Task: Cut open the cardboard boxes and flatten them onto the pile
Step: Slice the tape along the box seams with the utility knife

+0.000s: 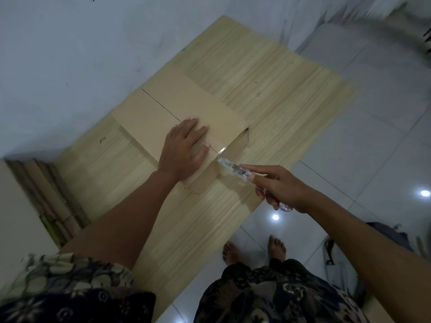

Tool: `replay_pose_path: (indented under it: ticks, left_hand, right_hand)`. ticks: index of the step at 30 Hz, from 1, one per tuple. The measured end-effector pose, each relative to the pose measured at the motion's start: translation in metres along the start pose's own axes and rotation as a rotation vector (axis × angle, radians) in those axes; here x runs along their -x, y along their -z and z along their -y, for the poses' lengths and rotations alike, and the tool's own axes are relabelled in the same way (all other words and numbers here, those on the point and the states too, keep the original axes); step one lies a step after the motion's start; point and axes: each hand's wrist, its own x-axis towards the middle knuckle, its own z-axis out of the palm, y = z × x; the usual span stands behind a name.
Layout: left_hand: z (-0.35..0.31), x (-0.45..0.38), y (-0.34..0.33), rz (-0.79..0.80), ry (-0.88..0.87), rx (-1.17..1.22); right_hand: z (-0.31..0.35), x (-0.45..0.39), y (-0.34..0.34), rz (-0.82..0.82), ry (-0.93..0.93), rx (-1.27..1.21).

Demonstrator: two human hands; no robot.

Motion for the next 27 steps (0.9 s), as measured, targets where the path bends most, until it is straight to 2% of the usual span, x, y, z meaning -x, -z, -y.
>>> replay_pose_path:
  ticks: [2,4,7,11,14,18,21,27]
  left_hand:
    - [0.001,-0.004,0.004,-0.067,0.04,-0.003]
    - [-0.003,-0.014,0.009,-0.088,0.161,-0.055]
    - [-0.008,-0.032,0.013,-0.03,0.46,-0.143]
    - [0.001,-0.059,0.017,0.063,0.917,-0.096]
    - [0.026,-0.083,0.021,0.078,1.153,-0.056]
    - [0.063,-0.119,0.024,0.07,1.374,0.025]
    - [0.068,-0.13,0.013,0.051,1.376,-0.055]
    - [0.048,-0.122,-0.004,0.027,1.115,-0.151]
  right_hand:
    - [0.004,0.004,0.014,-0.018,0.029,0.021]
    - [0.014,0.003,0.026,-0.061,0.082,0.057]
    - [0.037,-0.015,0.034,-0.101,0.18,0.145]
    - [0.07,-0.059,0.035,-0.133,0.253,0.285]
    - [0.093,-0.1,0.036,-0.14,0.289,0.362]
    - [0.121,-0.155,0.04,-0.125,0.319,0.482]
    - [0.134,-0.185,0.049,-0.113,0.332,0.471]
    - [0.155,-0.232,0.073,-0.066,0.34,0.465]
